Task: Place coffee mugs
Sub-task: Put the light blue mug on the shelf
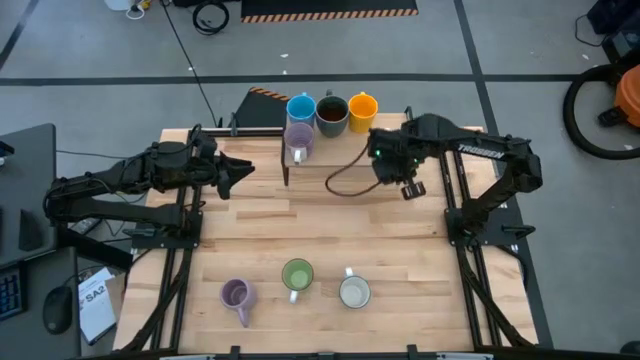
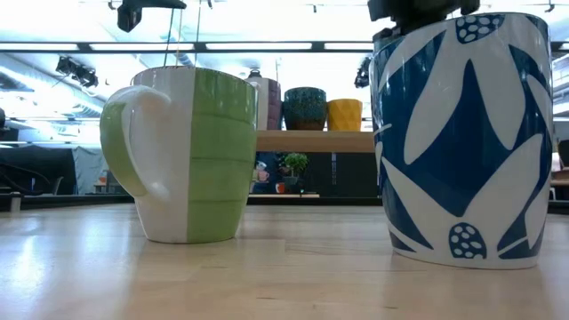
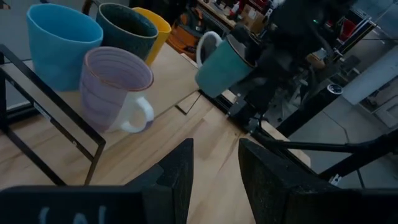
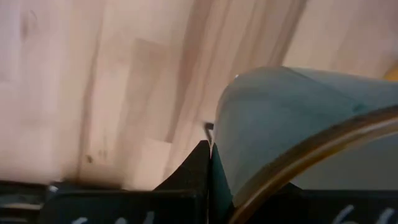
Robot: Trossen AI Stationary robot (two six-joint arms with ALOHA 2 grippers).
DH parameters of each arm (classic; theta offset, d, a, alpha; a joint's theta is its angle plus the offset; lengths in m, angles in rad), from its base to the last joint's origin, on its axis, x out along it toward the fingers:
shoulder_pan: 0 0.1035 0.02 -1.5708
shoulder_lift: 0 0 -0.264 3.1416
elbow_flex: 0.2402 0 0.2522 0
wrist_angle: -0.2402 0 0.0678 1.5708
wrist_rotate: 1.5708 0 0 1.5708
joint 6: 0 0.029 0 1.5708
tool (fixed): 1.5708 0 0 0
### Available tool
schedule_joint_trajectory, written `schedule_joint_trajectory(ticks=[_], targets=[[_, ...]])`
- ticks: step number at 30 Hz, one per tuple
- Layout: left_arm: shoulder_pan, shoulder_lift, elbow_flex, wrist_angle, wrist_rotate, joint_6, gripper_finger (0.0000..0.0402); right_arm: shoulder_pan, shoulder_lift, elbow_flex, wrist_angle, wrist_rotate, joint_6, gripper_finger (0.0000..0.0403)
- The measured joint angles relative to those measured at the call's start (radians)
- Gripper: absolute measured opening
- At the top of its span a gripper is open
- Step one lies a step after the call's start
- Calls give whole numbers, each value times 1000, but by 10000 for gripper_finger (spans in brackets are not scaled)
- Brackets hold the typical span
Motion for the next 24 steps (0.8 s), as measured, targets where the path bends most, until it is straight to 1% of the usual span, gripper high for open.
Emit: schedule_joint_trajectory(ticks=[6,11,17,19,24], targets=[[0,0,0,-1,0,0,132,-122,0,0,-6,15,-101,33],[0,0,0,-2,-27,0,132,-185,21,9,-15,28,-151,33],[1,0,0,-2,-61,1,132,-244,78,75,-18,29,-211,33],[1,0,0,-3,-61,1,132,-264,99,98,-19,24,-223,33],[1,0,0,-3,-60,1,132,-316,137,116,-13,-29,-257,35]])
